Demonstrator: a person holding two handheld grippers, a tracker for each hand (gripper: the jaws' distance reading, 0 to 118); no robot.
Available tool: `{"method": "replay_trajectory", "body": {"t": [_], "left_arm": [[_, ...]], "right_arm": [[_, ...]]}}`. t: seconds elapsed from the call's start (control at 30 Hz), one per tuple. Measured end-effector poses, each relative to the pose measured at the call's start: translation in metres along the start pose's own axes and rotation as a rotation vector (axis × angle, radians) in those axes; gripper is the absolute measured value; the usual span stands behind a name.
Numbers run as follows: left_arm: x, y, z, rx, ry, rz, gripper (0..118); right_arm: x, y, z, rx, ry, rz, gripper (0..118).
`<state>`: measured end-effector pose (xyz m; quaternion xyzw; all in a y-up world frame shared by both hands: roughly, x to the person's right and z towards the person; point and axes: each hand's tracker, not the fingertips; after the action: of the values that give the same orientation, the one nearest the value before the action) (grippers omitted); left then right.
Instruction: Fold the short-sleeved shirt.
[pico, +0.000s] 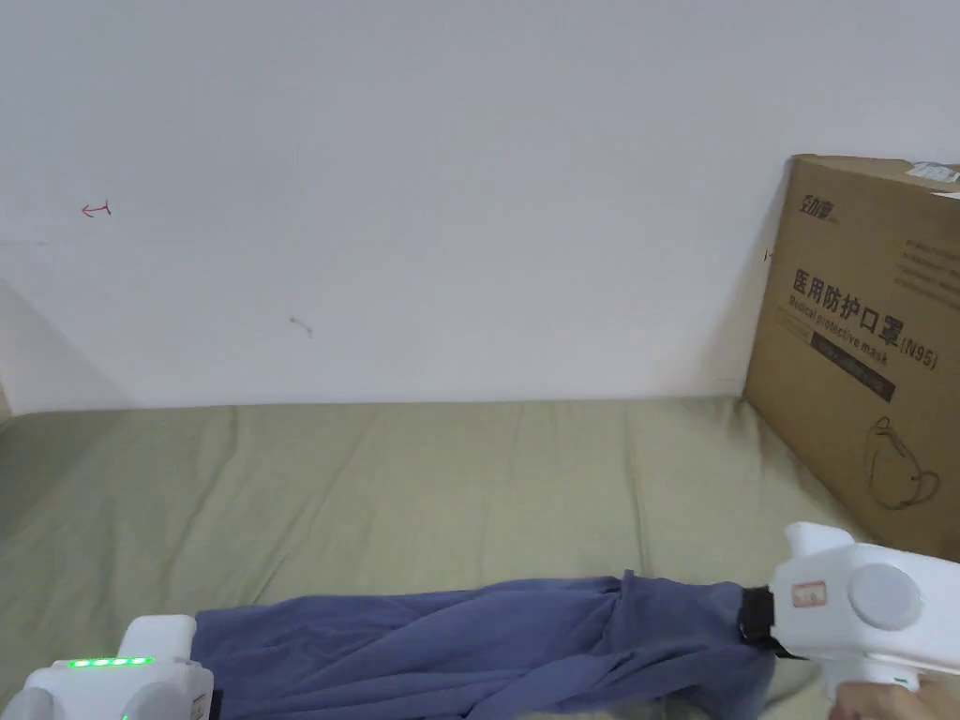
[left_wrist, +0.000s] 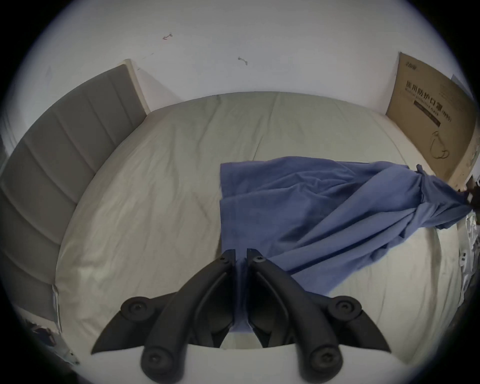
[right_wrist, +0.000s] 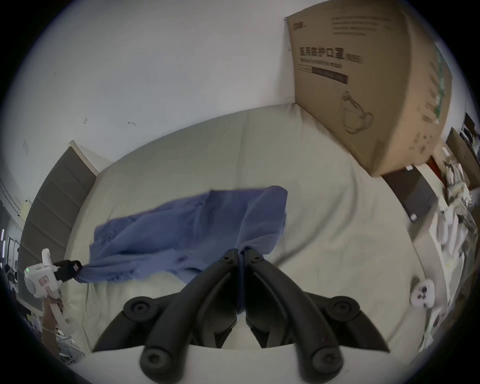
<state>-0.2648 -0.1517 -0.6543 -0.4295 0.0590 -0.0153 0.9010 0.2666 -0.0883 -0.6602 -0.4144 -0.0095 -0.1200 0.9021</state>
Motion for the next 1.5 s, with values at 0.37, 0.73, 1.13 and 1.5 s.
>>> {"method": "replay_trajectory", "body": {"t": [0.37, 0.73, 1.13, 1.5], "left_arm": [[-0.028, -0.144, 0.121, -0.012, -0.039, -0.076, 7], [-0.058, -0.256, 0.195, -0.064, -0.044, -0.007, 18], [-0.044, -0.191, 0.203, 0.029, -0.117, 0.089, 0], [-0.059, -0.120, 0.115, 0.008, -0.090, 0.174, 3]], "right_arm": [[0.035, -0.180, 0.135, -0.104, 0.012, 0.060, 3], [0.052, -0.298, 0.211, -0.147, 0.019, -0.054, 6], [-0.017, -0.213, 0.198, 0.078, 0.045, 0.138, 19], [-0.065, -0.198, 0.111, 0.007, 0.123, 0.144, 0]]}}
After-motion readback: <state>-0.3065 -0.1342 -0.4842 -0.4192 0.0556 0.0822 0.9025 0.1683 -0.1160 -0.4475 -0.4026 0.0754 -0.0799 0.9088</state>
